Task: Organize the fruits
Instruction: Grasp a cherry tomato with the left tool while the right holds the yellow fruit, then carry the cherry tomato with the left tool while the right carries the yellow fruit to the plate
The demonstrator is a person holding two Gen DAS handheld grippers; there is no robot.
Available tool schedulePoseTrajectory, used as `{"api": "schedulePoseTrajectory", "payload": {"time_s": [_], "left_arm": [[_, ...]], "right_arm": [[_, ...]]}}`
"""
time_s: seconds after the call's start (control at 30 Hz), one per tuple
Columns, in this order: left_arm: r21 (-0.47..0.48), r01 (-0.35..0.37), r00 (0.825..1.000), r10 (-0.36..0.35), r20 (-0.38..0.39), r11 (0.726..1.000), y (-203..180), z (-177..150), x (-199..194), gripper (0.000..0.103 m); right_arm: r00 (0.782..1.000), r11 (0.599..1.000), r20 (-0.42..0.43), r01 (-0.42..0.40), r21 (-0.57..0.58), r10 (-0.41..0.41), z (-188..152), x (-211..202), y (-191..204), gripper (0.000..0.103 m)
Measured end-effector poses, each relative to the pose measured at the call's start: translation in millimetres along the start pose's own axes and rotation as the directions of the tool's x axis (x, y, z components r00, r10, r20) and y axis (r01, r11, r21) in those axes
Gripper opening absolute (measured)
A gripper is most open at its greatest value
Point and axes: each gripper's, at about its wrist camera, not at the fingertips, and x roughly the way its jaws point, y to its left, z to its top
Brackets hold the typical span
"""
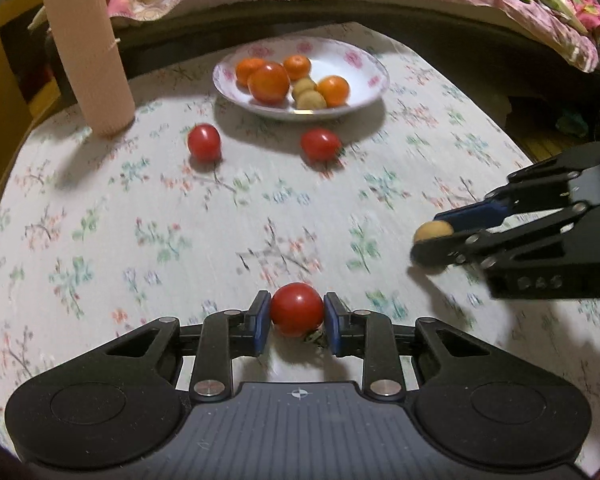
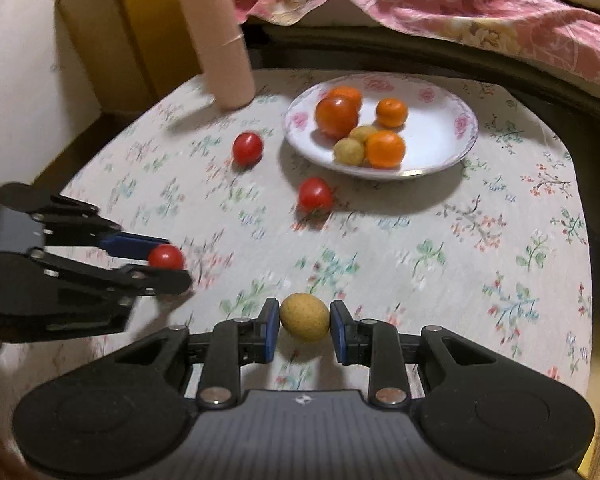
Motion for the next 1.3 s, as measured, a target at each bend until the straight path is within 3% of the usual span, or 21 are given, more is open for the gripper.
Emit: {"api": "schedulePoseTrajectory", "payload": {"time_s": [0.33,0.43,0.57,0.67,0.77,0.87,1.3], "left_arm": [[0.038,0.028,0.999,-0.028,0.018,0.999,-4.2,-11.9,2.7,0.041],[0.055,0.035,0.999,-0.037,0.021,0.998,-5.2,-12.7,3.7,0.051],[0.068,0.043,0.999,-0.045,0.023,0.997,-6.6,-13.0,4.5,0.055],[0.067,0.037,0.999,-0.038,0.024,0.997,-5.5,-13.1,4.7,0.056],[0.059,0.028,0.999,-0.029,0.021,0.998,-5.3,-13.5,3.5,0.047],[0.074,0.014,1.000,-0.016,0.022,0.997,-8.6,-14.8,1.8,0.042],[0.116,-0.017,1.000,0.016,0.013,0.993,-21.2,-20.4,-3.6,0.036]], "right_arm": [[0.999,0.999,0.007,0.033,-0.014,-0.033,-15.5,1.1,14.5,0.030],[0.999,0.999,0.011,0.042,-0.023,-0.042,-16.1,1.3,17.1,0.031],[1.000,1.000,0.012,0.018,0.000,-0.018,-16.4,0.8,16.9,0.042],[1.000,1.000,0.018,0.025,-0.014,-0.024,-17.9,0.9,19.5,0.042],[0.999,0.999,0.019,0.035,-0.009,-0.035,-18.3,1.3,21.0,0.041],[0.995,0.995,0.008,0.098,-0.032,-0.098,-18.4,2.5,28.3,0.029],[0.995,0.994,-0.005,0.097,0.048,-0.097,-29.8,-5.2,47.8,0.029]]}}
